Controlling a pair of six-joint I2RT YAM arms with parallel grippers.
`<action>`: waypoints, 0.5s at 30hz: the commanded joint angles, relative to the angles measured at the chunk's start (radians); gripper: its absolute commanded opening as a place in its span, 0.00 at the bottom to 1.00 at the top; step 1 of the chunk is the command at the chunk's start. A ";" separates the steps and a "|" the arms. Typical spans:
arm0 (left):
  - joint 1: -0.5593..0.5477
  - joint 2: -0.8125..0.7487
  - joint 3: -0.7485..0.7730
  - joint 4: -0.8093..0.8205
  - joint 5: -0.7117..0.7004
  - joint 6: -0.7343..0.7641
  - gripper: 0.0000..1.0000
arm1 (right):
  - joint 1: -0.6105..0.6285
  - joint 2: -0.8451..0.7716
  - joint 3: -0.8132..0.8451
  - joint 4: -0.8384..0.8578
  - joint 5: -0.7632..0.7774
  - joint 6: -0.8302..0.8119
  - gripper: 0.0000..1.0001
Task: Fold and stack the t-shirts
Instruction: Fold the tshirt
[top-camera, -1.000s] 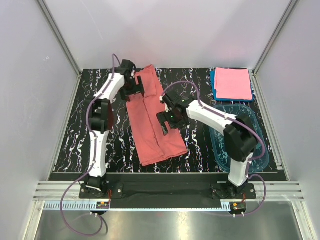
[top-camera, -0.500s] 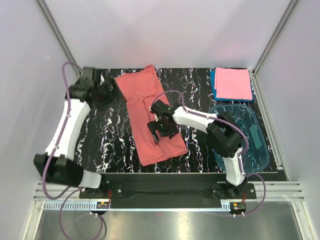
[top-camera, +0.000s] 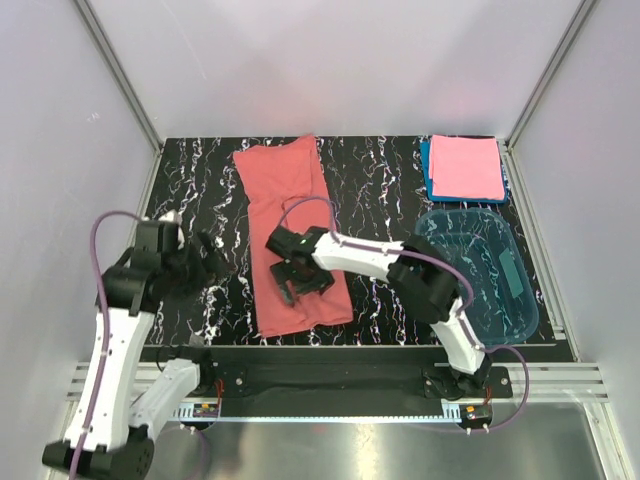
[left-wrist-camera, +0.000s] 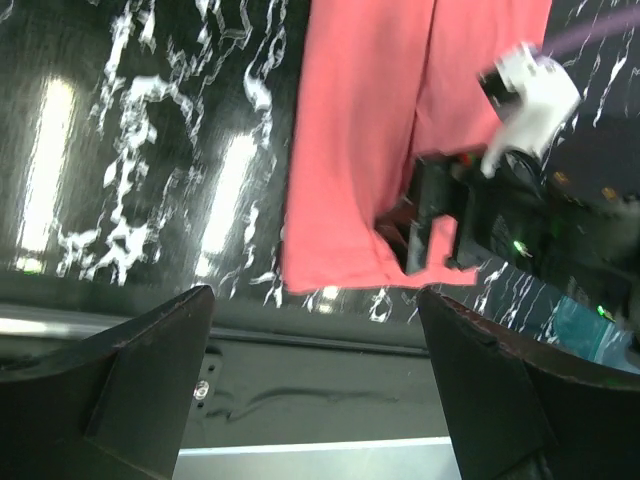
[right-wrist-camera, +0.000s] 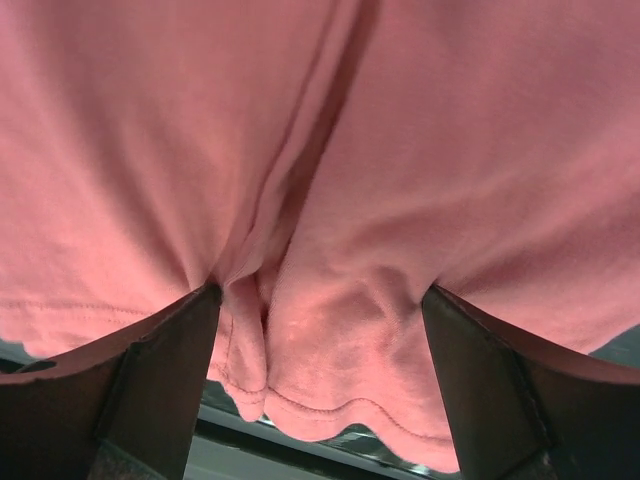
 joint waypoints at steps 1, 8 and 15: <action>0.003 -0.050 -0.076 -0.082 0.031 -0.018 0.90 | 0.057 0.081 0.050 -0.008 -0.032 0.130 0.90; 0.003 -0.107 -0.224 -0.038 0.110 -0.079 0.89 | 0.052 -0.224 -0.016 -0.028 0.021 0.083 1.00; 0.003 0.011 -0.397 0.109 0.145 -0.136 0.80 | -0.046 -0.529 -0.386 0.036 -0.118 0.066 0.91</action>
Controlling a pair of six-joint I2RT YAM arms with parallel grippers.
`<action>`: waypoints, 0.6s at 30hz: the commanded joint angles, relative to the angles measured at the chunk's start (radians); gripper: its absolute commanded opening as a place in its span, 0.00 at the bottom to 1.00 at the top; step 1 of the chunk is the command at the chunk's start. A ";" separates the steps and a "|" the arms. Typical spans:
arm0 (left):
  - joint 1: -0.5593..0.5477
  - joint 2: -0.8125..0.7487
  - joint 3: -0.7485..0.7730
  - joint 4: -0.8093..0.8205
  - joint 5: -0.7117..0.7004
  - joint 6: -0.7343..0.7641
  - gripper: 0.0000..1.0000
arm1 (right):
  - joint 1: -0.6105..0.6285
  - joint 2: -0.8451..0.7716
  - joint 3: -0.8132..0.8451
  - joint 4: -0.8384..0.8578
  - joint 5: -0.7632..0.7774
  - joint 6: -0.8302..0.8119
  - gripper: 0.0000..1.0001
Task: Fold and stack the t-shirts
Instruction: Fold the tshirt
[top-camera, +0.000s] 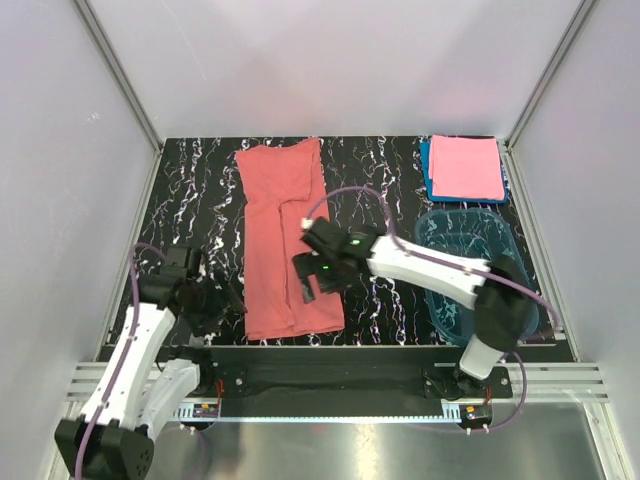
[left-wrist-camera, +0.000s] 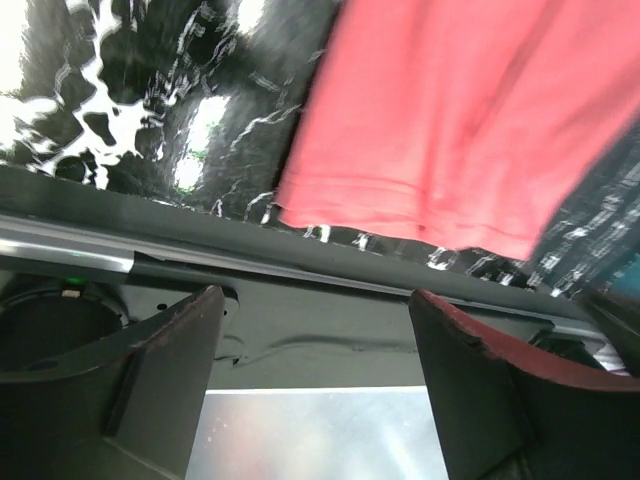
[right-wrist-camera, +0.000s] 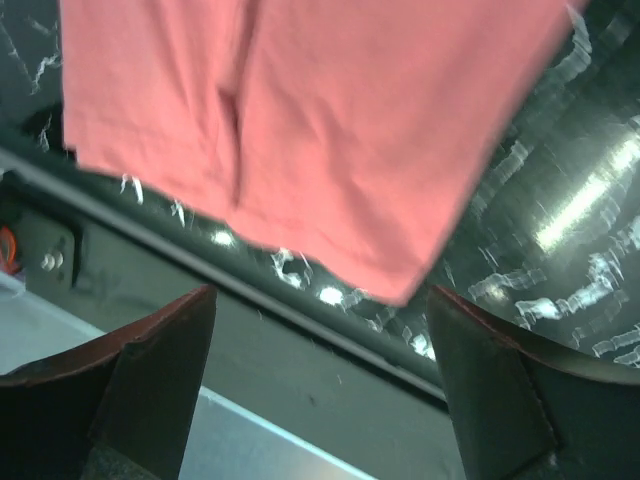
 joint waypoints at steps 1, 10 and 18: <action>0.002 0.063 -0.092 0.131 0.053 -0.046 0.77 | -0.094 -0.193 -0.211 0.094 -0.160 -0.003 0.87; 0.002 0.178 -0.239 0.333 0.114 -0.074 0.68 | -0.290 -0.301 -0.572 0.389 -0.526 0.045 0.68; 0.002 0.252 -0.265 0.353 0.060 -0.144 0.71 | -0.375 -0.264 -0.687 0.555 -0.596 0.135 0.60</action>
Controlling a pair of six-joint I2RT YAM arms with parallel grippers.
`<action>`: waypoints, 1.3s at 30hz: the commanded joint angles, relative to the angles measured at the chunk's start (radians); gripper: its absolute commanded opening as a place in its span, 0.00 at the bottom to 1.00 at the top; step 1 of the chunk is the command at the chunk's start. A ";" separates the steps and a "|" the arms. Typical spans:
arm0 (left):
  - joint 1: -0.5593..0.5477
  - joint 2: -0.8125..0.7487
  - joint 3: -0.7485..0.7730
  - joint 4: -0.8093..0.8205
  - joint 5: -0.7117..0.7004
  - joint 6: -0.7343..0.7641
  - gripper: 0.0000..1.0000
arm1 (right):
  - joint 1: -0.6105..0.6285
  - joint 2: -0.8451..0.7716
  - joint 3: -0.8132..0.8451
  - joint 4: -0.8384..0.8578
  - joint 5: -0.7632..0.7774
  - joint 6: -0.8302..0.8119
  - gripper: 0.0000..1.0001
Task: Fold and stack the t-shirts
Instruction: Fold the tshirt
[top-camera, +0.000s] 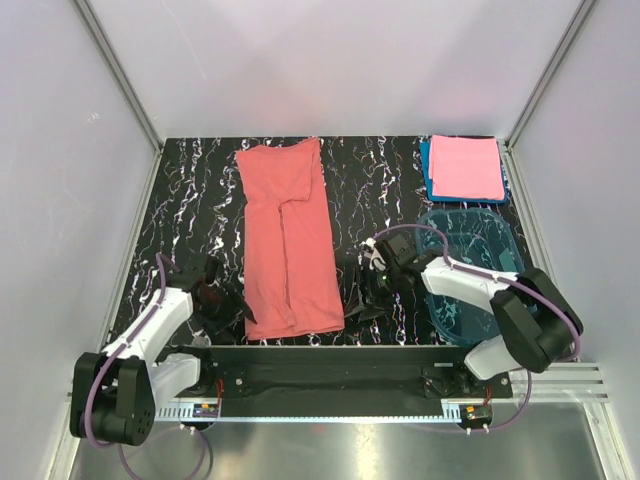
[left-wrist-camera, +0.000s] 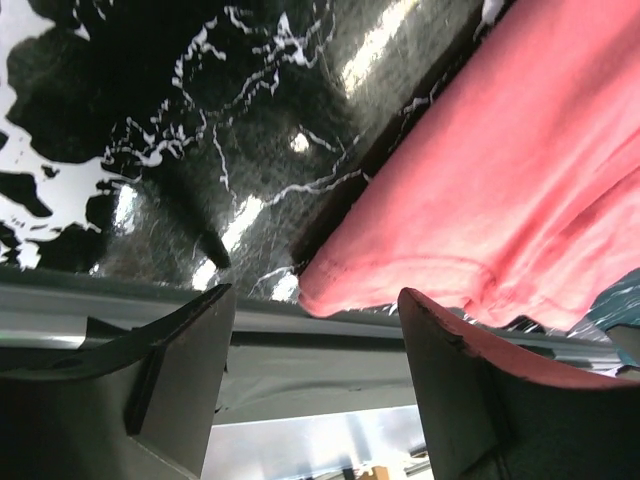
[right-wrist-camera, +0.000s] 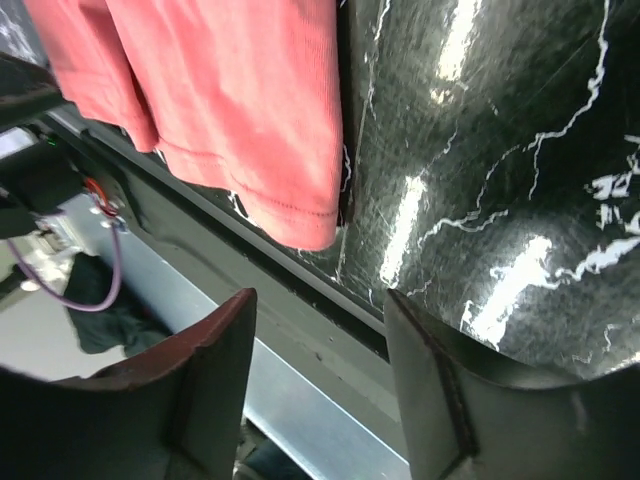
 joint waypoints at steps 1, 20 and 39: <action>0.002 0.015 -0.027 0.046 -0.018 -0.055 0.70 | -0.014 0.038 -0.011 0.122 -0.081 0.048 0.58; -0.009 0.049 -0.090 0.112 -0.008 -0.100 0.53 | -0.013 0.128 -0.057 0.188 -0.095 0.147 0.62; -0.036 0.047 -0.083 0.089 -0.061 -0.129 0.17 | 0.025 0.205 -0.054 0.195 0.002 0.186 0.61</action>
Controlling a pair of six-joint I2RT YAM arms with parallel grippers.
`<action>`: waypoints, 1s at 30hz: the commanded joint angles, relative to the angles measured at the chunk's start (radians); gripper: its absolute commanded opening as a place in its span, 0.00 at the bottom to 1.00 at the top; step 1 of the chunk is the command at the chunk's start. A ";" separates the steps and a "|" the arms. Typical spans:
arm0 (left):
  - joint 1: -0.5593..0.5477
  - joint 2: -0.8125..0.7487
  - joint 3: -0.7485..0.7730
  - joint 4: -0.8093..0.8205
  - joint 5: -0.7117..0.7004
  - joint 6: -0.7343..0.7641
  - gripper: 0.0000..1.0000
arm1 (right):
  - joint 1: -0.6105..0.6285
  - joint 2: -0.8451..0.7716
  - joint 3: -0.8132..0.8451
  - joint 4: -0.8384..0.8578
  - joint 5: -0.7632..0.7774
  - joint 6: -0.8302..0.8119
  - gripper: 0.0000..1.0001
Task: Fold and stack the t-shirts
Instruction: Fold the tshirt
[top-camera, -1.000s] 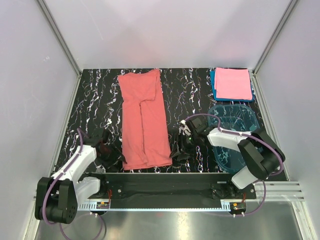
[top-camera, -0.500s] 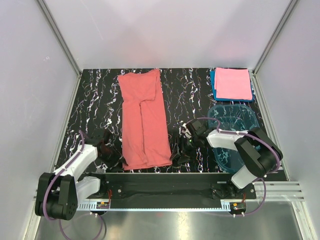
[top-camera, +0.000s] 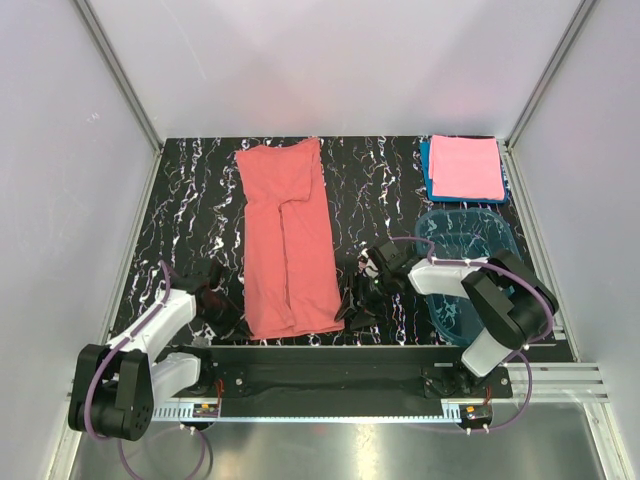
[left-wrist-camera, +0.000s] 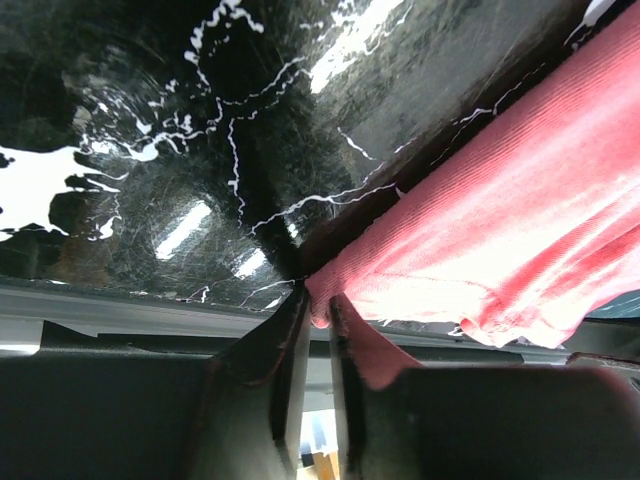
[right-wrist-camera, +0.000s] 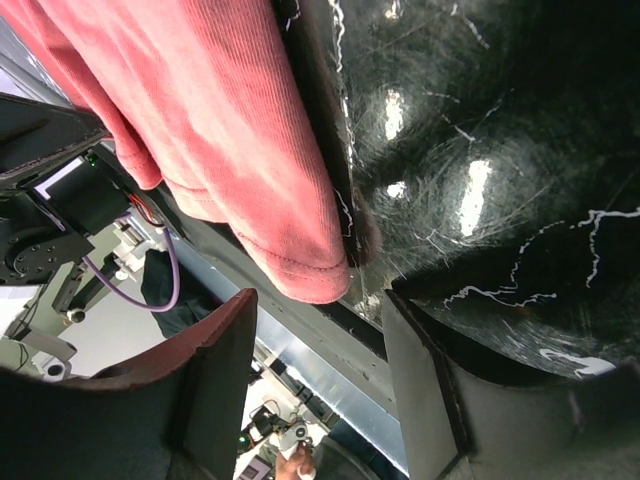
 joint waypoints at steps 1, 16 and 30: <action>-0.006 0.011 -0.023 0.029 -0.088 -0.002 0.17 | 0.010 0.035 -0.018 0.010 0.103 -0.002 0.60; -0.055 -0.027 -0.017 0.006 -0.108 -0.014 0.00 | 0.012 0.066 -0.040 0.090 0.106 0.051 0.33; -0.088 -0.253 0.046 -0.193 -0.108 -0.094 0.00 | 0.047 -0.129 -0.064 -0.059 0.072 0.013 0.00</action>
